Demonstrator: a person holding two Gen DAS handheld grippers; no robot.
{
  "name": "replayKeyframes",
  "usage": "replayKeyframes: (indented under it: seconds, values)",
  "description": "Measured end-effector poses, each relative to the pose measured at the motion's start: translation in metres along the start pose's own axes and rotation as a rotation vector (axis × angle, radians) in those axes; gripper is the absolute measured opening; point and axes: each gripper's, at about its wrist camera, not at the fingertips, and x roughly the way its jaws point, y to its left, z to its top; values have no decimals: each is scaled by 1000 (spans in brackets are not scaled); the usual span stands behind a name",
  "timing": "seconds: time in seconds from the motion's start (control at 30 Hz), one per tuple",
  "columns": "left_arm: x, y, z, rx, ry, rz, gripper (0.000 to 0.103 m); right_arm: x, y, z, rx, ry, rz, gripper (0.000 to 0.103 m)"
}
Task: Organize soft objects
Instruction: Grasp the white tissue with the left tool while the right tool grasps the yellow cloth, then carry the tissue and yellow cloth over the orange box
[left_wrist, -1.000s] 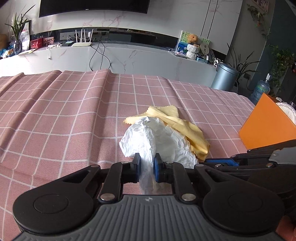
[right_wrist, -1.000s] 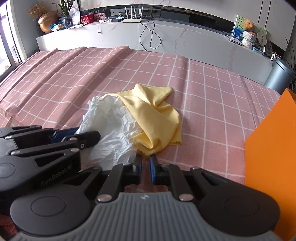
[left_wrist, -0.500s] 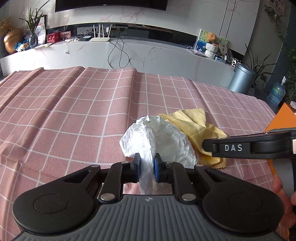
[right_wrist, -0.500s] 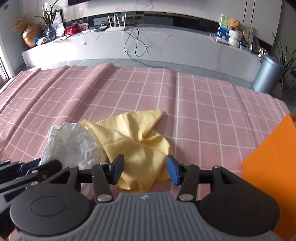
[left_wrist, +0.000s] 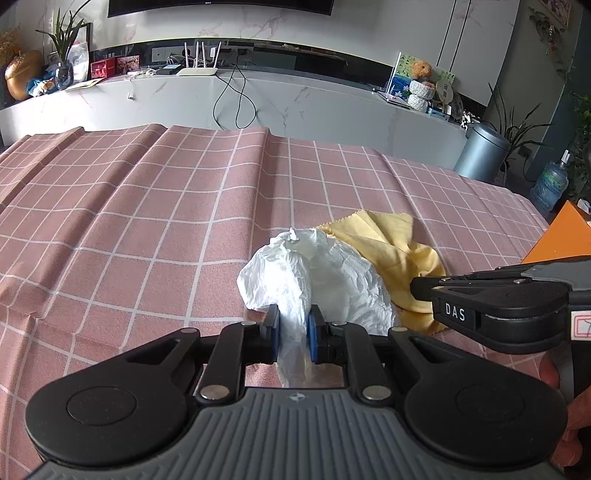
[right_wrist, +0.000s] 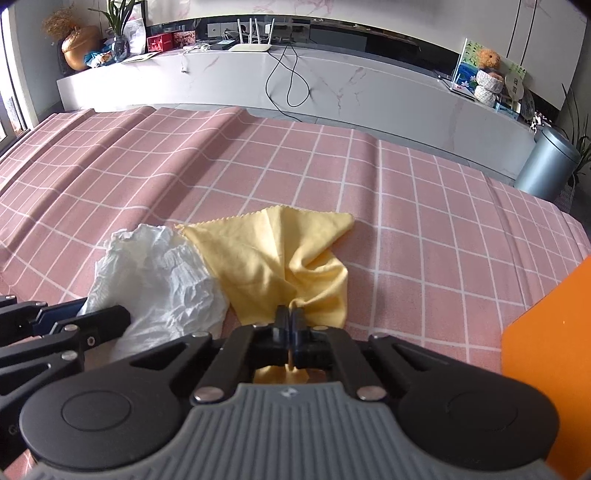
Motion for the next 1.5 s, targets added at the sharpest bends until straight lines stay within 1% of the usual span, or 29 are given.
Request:
replayKeyframes:
  seconds: [0.1,0.23,0.33,0.5,0.67,0.8,0.93,1.03,1.13,1.23,1.37,1.5]
  values:
    - [-4,0,-1,-3,-8,-19,15,-18,0,-6,-4,-27,-9,0]
    - [-15,-2,-6,-5,-26,-17,15,-50,-4,-15,0,-79,-17,0]
    - [-27,-7,-13,13,-43,-15,15,-76,-9,-25,0,-117,-14,0]
    - [-58,-19,-19,18,-99,-37,14,-121,-18,-44,10,-183,-8,0]
    - [-97,-31,-25,-27,-178,-76,14,-166,-23,-63,9,-258,-1,0]
    - [-126,-38,-34,-64,-216,-104,14,-196,-32,-78,16,-296,5,0]
    - [-149,-51,-43,-44,-226,-109,14,-227,-46,-94,26,-344,-5,0]
    - [-161,-63,-46,-16,-227,-119,14,-251,-60,-107,59,-377,0,0]
    - [-169,-76,-45,3,-232,-145,14,-273,-73,-117,94,-417,8,0]
    - [-180,-95,-46,45,-253,-157,14,-293,-84,-127,114,-458,9,0]
    - [-191,-117,-42,73,-273,-199,14,-315,-105,-140,170,-493,16,0]
    - [-195,-138,-41,104,-282,-235,14,-333,-129,-154,240,-545,-12,0]
